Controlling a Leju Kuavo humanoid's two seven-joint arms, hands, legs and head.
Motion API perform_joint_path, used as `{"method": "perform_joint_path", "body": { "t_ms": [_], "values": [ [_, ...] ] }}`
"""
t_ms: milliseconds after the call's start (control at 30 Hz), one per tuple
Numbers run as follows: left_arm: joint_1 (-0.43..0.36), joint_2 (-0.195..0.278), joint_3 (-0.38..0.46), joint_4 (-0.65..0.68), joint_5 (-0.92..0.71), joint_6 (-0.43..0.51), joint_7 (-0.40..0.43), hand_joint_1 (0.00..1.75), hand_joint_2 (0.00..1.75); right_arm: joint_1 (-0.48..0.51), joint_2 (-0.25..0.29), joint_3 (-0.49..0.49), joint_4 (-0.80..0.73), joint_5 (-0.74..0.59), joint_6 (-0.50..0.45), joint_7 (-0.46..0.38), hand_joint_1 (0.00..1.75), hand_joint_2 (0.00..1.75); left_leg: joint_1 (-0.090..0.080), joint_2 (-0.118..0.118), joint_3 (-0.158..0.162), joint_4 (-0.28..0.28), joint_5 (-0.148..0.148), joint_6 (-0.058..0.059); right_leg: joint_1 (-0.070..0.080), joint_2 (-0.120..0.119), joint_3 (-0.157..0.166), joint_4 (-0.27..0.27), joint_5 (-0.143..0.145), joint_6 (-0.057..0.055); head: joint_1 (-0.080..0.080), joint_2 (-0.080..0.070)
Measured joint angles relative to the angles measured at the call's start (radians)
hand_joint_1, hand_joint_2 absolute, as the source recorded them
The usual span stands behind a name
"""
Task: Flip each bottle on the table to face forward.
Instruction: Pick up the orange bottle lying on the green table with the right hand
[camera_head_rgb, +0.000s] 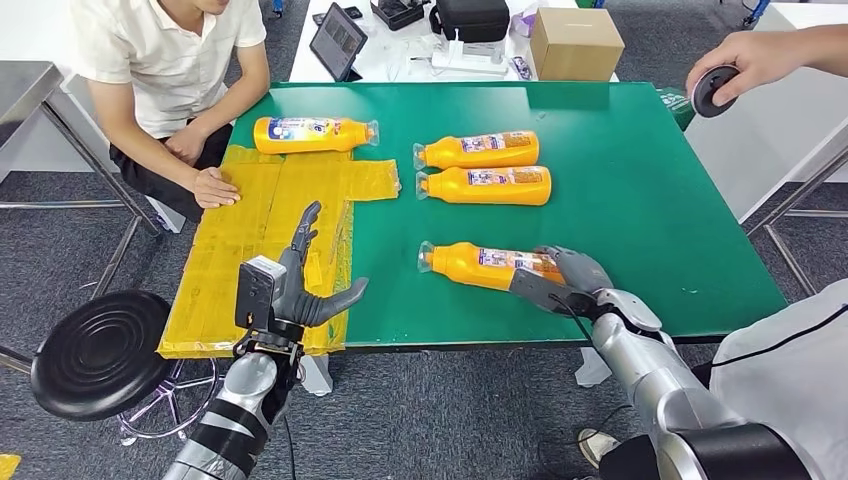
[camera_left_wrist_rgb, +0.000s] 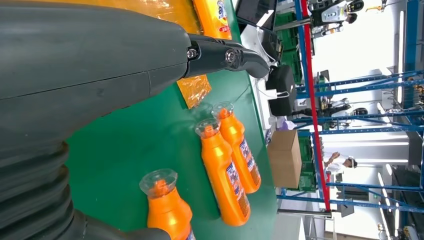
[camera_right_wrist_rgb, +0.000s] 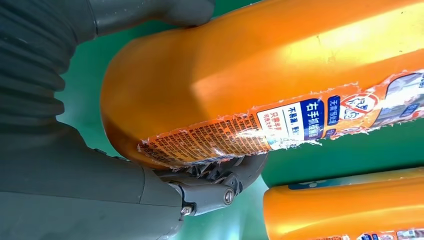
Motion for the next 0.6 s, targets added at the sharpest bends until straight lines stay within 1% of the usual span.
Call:
{"method": "perform_joint_path", "body": {
  "t_ms": [100, 167, 267, 400, 500, 600],
  "values": [
    [0.012, 0.000, 0.000, -0.001, 0.019, -0.003, 0.002, 0.00, 1.75, 0.017, 0.004, -0.011, -0.001, -0.044, -0.030, -0.038, 1.75, 1.75, 0.000, 0.000, 0.001, 0.000, 0.000, 0.000, 0.000, 0.000, 0.001, 0.000, 0.000, 0.000, 0.000, 0.000],
    [0.026, 0.001, 0.002, -0.007, 0.053, -0.018, 0.009, 0.00, 1.75, 0.033, 0.012, -0.031, -0.005, -0.098, -0.044, -0.086, 1.75, 1.75, 0.000, 0.000, 0.001, 0.000, 0.000, 0.000, 0.000, 0.000, 0.001, 0.000, 0.000, 0.000, 0.000, 0.000],
    [0.048, 0.002, 0.009, -0.020, 0.117, -0.057, 0.025, 0.00, 1.75, 0.064, 0.030, -0.069, -0.023, -0.180, -0.051, -0.159, 1.75, 1.75, 0.000, 0.001, 0.001, 0.000, -0.001, 0.000, 0.001, 0.001, 0.001, 0.000, 0.000, 0.000, 0.000, 0.000],
    [0.071, 0.004, 0.023, -0.036, 0.244, -0.135, 0.065, 0.00, 1.75, 0.116, 0.068, -0.114, -0.073, -0.286, -0.054, -0.241, 1.75, 1.75, 0.001, 0.002, 0.000, 0.000, -0.001, -0.001, 0.002, 0.001, 0.000, 0.000, 0.000, 0.000, 0.000, 0.000],
    [0.084, 0.006, 0.029, -0.040, 0.338, -0.193, 0.094, 0.00, 1.75, 0.154, 0.098, -0.134, -0.127, -0.362, -0.056, -0.280, 1.75, 1.75, 0.002, 0.001, -0.001, 0.000, 0.000, -0.001, 0.002, 0.001, -0.001, 0.001, 0.000, 0.000, 0.000, 0.000],
    [0.094, 0.010, 0.029, -0.044, 0.387, -0.227, 0.102, 0.00, 1.75, 0.196, 0.126, -0.144, -0.190, -0.419, -0.056, -0.296, 1.75, 1.75, 0.002, 0.001, -0.004, 0.000, 0.000, -0.001, 0.002, 0.000, -0.003, 0.001, 0.000, 0.000, 0.000, 0.000]
  ]
}}
